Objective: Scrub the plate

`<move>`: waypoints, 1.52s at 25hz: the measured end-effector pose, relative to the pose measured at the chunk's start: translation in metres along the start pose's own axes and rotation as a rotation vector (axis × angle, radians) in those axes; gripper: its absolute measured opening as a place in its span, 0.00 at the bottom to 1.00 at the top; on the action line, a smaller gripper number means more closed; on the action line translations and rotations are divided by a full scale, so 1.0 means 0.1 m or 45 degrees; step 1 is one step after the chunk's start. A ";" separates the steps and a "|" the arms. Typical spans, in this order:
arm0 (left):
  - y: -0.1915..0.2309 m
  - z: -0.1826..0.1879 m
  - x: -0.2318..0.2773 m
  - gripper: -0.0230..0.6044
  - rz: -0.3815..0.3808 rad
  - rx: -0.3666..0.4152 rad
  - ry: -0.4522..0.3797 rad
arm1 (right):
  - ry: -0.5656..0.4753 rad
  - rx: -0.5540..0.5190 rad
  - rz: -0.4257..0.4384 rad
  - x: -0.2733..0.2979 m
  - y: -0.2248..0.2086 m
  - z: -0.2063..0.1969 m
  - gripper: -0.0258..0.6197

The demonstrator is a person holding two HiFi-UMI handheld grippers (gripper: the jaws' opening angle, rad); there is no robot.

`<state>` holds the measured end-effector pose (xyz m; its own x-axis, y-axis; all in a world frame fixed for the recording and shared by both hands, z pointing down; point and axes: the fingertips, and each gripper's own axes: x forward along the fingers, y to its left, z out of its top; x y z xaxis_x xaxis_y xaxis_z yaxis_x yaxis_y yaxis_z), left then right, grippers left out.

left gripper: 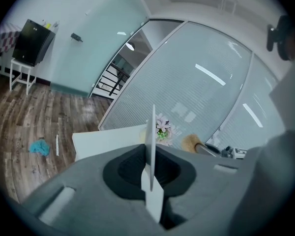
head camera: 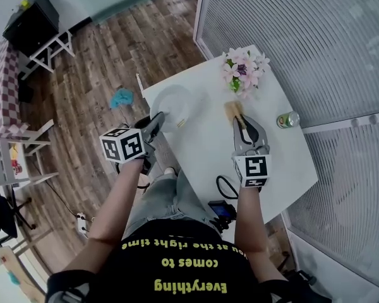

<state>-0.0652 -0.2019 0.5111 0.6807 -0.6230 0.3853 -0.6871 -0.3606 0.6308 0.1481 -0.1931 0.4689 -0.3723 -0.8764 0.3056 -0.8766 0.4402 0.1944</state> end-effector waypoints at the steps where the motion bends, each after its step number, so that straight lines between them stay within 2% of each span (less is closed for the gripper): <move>1: 0.00 0.05 -0.04 0.07 0.012 0.034 -0.014 | -0.015 -0.001 -0.007 -0.01 -0.02 0.05 0.10; 5: -0.07 0.23 -0.16 0.07 0.028 0.124 -0.069 | -0.076 -0.008 -0.034 -0.08 -0.08 0.26 0.10; 11: -0.14 0.40 -0.36 0.07 0.043 0.175 -0.140 | -0.165 -0.021 -0.080 -0.20 -0.08 0.56 0.10; 18: -0.25 0.55 -0.56 0.07 0.061 0.265 -0.207 | -0.232 -0.004 -0.095 -0.34 -0.02 0.75 0.10; 24: -0.31 0.66 -0.70 0.07 0.086 0.325 -0.269 | -0.305 -0.041 -0.137 -0.48 -0.01 0.93 0.10; 32: -0.47 0.75 -0.79 0.07 0.083 0.418 -0.310 | -0.359 -0.016 -0.146 -0.55 0.00 1.04 0.10; 38: -0.62 0.73 -0.74 0.07 0.024 0.400 -0.320 | -0.385 0.004 -0.141 -0.55 0.01 1.08 0.10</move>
<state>-0.0921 -0.1839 0.3945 0.6105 -0.7680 0.1936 -0.7698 -0.5178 0.3733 0.1351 -0.1660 0.3514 -0.3476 -0.9376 -0.0079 -0.9176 0.3385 0.2082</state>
